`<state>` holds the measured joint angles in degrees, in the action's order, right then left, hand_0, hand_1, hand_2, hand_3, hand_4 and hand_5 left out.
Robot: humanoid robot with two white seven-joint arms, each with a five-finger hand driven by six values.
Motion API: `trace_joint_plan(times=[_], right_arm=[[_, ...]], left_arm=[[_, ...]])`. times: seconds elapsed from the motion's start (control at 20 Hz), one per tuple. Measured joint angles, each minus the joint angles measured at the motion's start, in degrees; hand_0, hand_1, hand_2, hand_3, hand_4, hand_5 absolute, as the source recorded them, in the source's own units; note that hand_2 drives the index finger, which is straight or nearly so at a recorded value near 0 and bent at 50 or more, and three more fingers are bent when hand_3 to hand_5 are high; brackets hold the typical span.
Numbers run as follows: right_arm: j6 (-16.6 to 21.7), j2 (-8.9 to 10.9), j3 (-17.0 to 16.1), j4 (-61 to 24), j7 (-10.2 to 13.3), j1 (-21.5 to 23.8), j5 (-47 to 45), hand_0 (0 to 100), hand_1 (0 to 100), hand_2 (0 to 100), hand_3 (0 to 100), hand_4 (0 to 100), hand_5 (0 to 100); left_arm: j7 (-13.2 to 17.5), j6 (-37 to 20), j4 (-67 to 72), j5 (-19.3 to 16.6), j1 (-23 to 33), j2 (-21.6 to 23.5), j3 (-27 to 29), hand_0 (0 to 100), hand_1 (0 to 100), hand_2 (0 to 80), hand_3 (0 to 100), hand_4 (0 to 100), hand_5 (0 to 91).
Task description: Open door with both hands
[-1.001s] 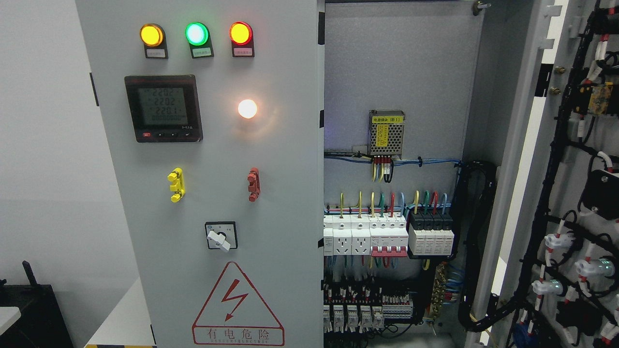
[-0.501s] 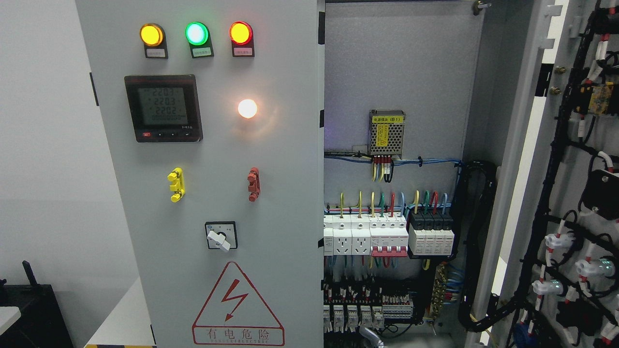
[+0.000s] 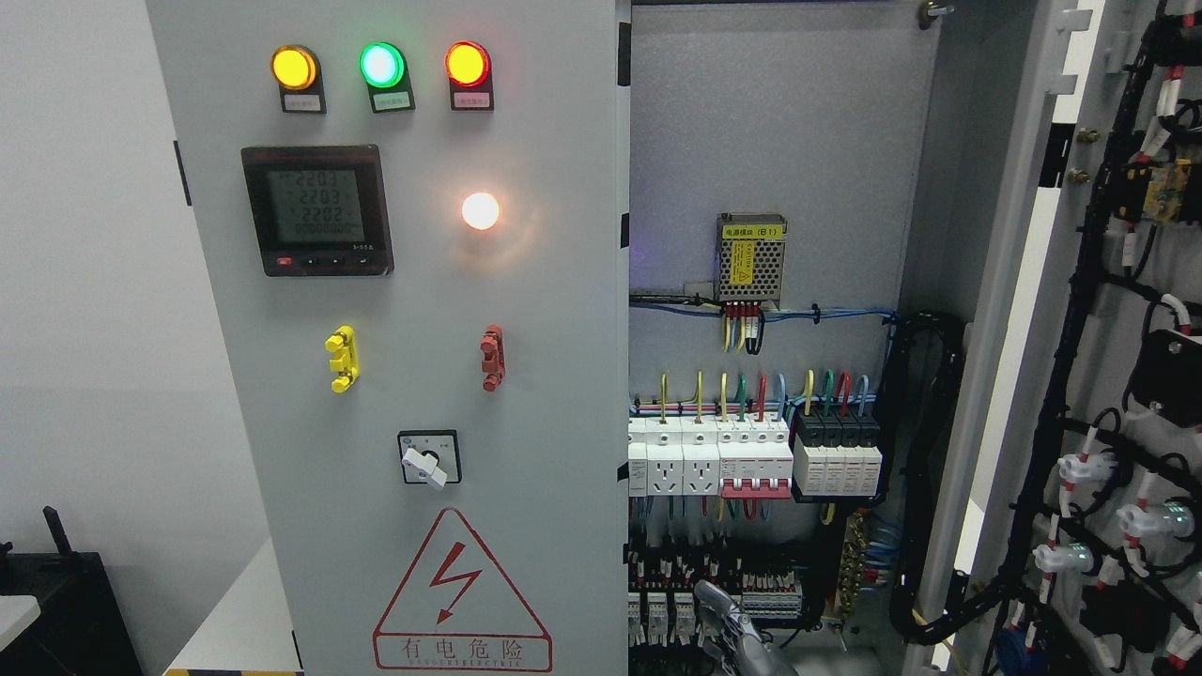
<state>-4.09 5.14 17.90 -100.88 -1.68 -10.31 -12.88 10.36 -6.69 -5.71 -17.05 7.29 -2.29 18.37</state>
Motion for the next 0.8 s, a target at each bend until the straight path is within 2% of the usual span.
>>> trace_joint_plan(times=[0.4, 0.8], right_arm=[[-2.38, -0.12, 0.00, 2.61, 0.28, -3.24, -1.38, 0, 0, 0, 0, 0, 0], [-2.90, -0.21, 0.47, 5.13, -0.03, -5.74, -1.77, 0, 0, 0, 0, 0, 0]], left_arm=[[0.01, 0.00, 0.00, 0.00, 0.00, 0.00, 0.00, 0, 0, 0.0, 0, 3, 0.0], [0.01, 0.00, 0.00, 0.00, 0.00, 0.00, 0.00, 0, 0, 0.0, 0, 3, 0.0]])
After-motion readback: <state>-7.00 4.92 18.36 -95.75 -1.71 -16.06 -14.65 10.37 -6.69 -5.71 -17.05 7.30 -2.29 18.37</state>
